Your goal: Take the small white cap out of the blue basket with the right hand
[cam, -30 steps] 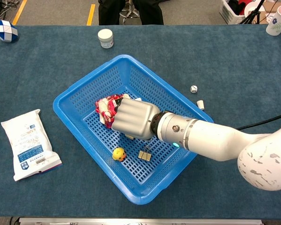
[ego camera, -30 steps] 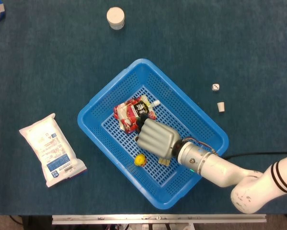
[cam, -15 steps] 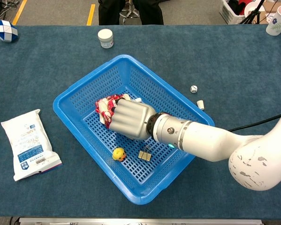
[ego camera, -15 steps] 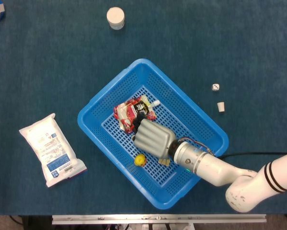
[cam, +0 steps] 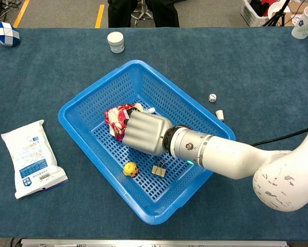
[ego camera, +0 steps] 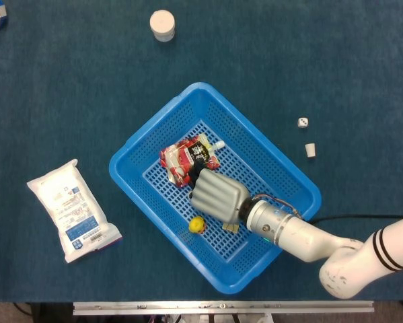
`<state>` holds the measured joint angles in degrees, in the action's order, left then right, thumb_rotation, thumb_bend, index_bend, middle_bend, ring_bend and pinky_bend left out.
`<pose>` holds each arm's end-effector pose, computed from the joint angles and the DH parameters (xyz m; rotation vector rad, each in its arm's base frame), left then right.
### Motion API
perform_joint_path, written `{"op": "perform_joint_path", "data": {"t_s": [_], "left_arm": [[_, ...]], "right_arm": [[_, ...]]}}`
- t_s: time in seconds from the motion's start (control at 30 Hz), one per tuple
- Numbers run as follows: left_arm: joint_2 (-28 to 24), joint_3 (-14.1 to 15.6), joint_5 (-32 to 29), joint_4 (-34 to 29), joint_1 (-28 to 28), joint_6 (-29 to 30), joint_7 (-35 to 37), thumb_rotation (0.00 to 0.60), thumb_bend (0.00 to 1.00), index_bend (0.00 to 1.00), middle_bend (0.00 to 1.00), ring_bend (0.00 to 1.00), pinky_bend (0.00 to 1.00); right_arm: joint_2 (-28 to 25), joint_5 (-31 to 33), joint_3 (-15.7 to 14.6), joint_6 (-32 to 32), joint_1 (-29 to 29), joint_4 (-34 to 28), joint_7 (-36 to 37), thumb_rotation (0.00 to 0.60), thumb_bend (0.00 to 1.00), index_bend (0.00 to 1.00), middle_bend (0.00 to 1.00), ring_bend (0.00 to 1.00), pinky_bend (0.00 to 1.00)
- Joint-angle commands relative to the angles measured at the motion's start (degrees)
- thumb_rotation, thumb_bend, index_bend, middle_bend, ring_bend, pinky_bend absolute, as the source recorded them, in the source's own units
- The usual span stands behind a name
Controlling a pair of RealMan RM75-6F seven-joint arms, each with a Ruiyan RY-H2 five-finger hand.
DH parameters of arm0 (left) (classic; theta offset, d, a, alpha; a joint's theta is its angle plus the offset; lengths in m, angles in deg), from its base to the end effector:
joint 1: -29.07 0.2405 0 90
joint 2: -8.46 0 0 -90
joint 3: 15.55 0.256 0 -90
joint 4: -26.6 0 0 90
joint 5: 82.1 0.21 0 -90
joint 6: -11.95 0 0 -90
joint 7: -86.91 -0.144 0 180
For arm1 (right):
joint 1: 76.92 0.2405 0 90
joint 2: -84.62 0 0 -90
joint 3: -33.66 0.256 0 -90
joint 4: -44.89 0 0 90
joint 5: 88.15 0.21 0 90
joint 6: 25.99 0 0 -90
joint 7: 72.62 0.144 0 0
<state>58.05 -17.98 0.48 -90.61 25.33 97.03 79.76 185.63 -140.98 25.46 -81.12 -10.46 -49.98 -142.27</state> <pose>-0.2493 0.1675 0.1989 -1.3415 -0.9927 -0.9006 -0.0485 -0.2384 -0.1193 2.5243 0.1234 0.5237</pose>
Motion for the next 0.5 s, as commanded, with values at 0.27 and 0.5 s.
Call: {"op": "perform_joint_path", "data": {"t_s": [0.27,0.5], "left_arm": [[-0.1,0.2,0.3,-0.3,0.2,0.3,0.1,0.6,0.0,0.05,0.0,0.0,0.0],[-0.2,0.2,0.4,-0.2,0.2,0.2,0.4,0.6,0.0,0.05,0.0,0.0,0.0]], "right_arm": [[0.3,-1.6,0.0,0.5,-0.7,1.0,0.1,0.6,0.22,0.46,0.4,0.24,0.27],[0.4,-3.1,-0.2,0.8,-1.3,1.4,0.4,0.6,0.22,0.48,0.4,0.24,0.27]]}}
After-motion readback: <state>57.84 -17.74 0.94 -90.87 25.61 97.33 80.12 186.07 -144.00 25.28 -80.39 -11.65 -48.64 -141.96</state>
